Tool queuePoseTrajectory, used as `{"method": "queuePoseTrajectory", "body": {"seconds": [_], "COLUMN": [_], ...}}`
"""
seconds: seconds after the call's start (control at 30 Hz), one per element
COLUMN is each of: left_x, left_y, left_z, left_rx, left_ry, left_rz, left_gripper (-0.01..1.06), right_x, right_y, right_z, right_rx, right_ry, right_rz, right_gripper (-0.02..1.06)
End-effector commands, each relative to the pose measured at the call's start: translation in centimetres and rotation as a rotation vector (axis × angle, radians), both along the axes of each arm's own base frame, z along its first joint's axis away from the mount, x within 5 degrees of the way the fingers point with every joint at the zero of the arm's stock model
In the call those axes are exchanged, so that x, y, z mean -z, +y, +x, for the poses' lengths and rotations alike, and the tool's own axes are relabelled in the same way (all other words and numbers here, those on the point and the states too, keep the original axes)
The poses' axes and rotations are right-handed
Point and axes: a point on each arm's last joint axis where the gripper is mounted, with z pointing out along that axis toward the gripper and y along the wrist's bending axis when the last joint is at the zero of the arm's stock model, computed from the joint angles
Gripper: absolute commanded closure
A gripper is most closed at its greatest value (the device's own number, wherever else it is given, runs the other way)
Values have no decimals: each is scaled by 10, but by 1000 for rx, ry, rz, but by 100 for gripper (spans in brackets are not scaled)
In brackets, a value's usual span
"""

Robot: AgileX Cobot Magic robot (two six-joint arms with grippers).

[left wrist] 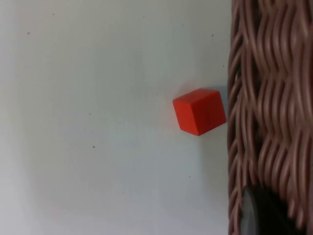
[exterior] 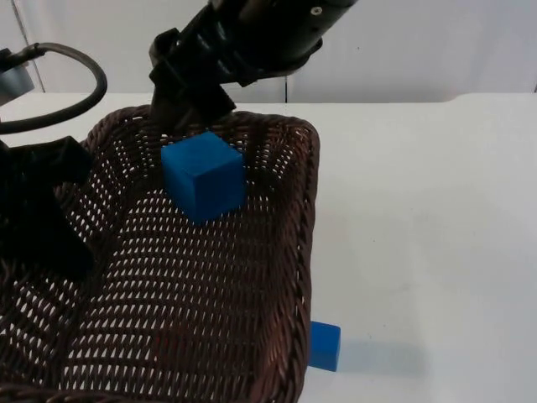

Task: Pick up the basket with the left hand and place the largest block into the basket with the right hand.

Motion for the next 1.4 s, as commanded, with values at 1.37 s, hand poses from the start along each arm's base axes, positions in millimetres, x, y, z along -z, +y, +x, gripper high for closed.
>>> {"method": "queuePoseTrajectory", "body": {"seconds": [1.37], "left_x": [-5], "left_y": [-2], "left_z": [0], "left_rx": [-17], "left_ry": [-8], "left_rz": [-33], "left_gripper": [105], "right_x": [-124], "right_y": [-123], "right_z": [-99], "right_rx": [53], "right_ry": [-219], "right_rz": [170], "right_gripper": [26]}}
